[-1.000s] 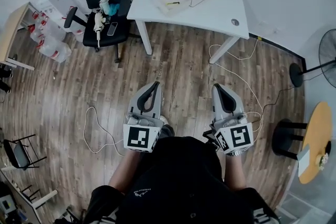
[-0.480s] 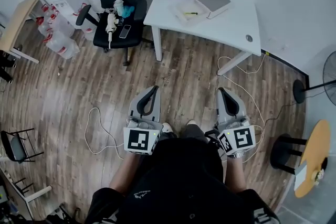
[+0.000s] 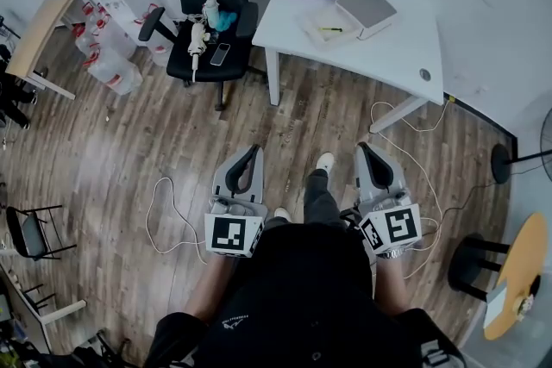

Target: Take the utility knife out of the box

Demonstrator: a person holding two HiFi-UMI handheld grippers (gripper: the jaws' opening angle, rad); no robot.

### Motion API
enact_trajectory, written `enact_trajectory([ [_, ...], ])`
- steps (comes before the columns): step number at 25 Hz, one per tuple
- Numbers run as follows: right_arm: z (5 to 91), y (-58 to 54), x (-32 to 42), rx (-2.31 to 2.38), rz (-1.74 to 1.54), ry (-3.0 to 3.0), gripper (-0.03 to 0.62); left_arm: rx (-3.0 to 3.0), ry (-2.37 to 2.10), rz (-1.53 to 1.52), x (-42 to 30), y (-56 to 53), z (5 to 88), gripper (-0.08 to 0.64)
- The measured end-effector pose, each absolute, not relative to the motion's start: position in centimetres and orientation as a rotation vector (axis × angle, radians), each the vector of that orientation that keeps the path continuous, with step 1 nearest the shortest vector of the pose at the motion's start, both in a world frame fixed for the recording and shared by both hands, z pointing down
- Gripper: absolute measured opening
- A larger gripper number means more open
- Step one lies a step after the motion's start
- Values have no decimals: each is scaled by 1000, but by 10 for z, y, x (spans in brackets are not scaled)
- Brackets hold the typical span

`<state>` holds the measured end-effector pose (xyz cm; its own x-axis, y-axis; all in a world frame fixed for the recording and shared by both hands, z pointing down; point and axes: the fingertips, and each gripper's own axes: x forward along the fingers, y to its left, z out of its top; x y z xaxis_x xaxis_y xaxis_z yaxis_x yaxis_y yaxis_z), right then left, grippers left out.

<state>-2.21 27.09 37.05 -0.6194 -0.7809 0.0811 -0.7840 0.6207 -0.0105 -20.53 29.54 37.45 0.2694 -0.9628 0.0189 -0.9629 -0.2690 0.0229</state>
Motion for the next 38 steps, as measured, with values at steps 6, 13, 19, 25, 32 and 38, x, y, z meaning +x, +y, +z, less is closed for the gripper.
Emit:
enact_trajectory([
  [6, 370, 232, -25, 1305, 72, -2791, 5, 2483, -1895, 39, -202, 261, 375, 8],
  [13, 376, 170, -16, 1305, 96, -2780, 5, 2484, -1873, 93, -191, 200, 382, 8],
  [19, 375, 102, 0, 1289, 124, -2780, 5, 2468, -1916, 79, -175, 134, 373, 8],
  [25, 368, 30, 14, 1205, 113, -2821, 5, 2406, -1963, 79, -154, 69, 369, 7],
  [32, 369, -42, 33, 1097, 119, -2860, 5, 2376, -2022, 74, -125, 0, 363, 8],
  [38, 369, -86, 62, 1114, 113, -2865, 5, 2374, -2032, 43, -100, -40, 363, 8],
])
